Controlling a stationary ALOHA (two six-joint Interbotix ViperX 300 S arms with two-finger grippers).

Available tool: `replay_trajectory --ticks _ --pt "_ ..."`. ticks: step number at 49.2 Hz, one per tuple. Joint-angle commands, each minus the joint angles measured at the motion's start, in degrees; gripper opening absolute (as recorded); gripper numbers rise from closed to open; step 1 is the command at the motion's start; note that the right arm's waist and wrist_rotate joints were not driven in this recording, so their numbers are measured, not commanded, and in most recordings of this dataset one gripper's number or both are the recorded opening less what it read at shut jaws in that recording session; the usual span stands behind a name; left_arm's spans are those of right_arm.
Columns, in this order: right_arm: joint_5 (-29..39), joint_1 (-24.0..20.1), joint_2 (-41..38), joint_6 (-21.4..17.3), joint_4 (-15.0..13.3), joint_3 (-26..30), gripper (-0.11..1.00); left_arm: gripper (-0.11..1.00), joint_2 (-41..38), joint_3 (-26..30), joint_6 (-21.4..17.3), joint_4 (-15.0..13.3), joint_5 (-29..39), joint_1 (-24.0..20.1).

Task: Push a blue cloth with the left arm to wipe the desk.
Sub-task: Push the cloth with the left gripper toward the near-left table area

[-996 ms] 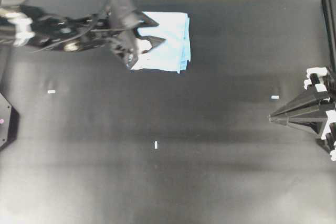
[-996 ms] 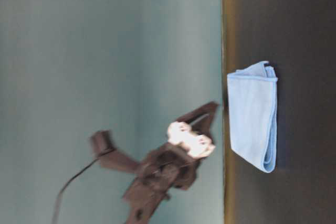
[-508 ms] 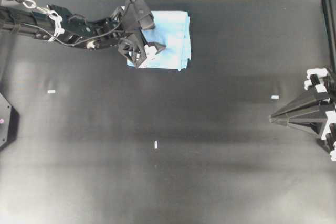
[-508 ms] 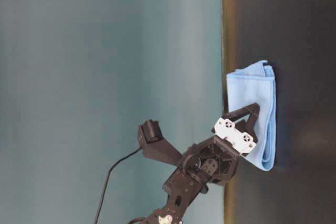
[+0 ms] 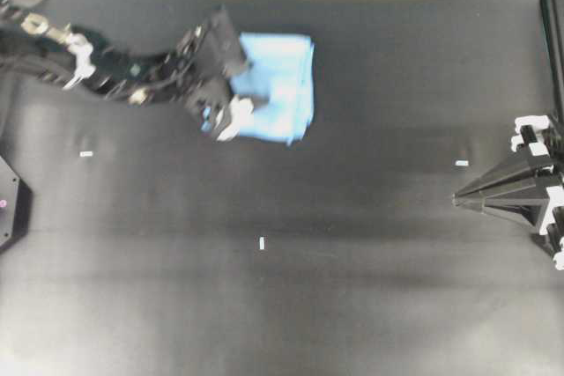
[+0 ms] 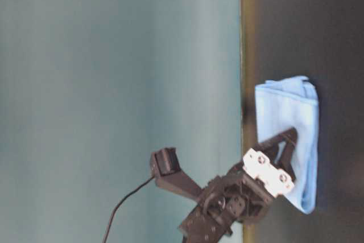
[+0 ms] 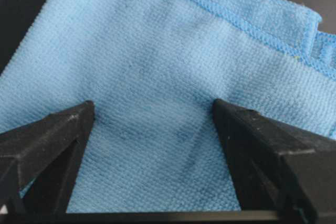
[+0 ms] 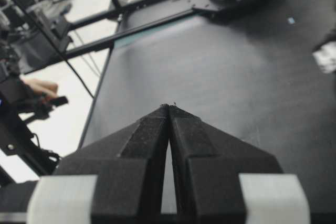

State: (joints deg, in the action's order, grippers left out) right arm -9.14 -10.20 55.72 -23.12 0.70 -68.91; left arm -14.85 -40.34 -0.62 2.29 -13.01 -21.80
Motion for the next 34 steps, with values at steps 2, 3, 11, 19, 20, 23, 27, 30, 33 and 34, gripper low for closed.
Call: replay_trajectory --ticks 2,3,11,19,20,23,27,30,33,34 --pt "-0.70 0.00 -0.26 0.00 0.09 0.35 0.00 0.88 3.25 -3.78 0.26 0.18 0.18 3.25" --pt "-0.70 0.09 -0.26 -0.09 0.09 0.35 0.00 0.88 3.78 -4.57 0.26 0.18 0.18 3.78" --pt "-0.70 0.00 -0.18 0.00 0.09 0.35 0.00 0.88 7.03 -10.90 0.62 0.18 0.09 8.61" --pt "-0.70 0.09 0.35 0.00 0.09 0.35 0.00 0.88 10.72 -15.38 2.46 0.18 0.26 16.61" --pt "-0.70 0.00 0.44 -0.09 0.09 0.35 0.00 0.88 11.16 -15.73 2.72 0.18 0.26 17.67" --pt "-0.26 0.00 0.79 -0.09 0.09 0.35 0.00 0.88 12.48 -16.52 3.78 0.18 0.26 20.57" --pt "0.18 0.00 1.49 0.00 0.09 0.44 0.00 0.87 13.71 -17.23 5.71 0.18 0.26 24.79" --pt "0.70 0.00 2.29 0.00 0.00 0.53 0.00 0.87 14.50 -17.75 7.29 0.26 0.35 27.95" --pt "1.23 0.00 3.16 0.00 0.00 0.44 0.00 0.87 15.03 -18.37 8.96 0.18 0.88 31.11" --pt "1.32 0.00 3.52 0.00 0.09 0.53 0.00 0.87 15.21 -18.46 9.67 0.18 1.05 32.08"
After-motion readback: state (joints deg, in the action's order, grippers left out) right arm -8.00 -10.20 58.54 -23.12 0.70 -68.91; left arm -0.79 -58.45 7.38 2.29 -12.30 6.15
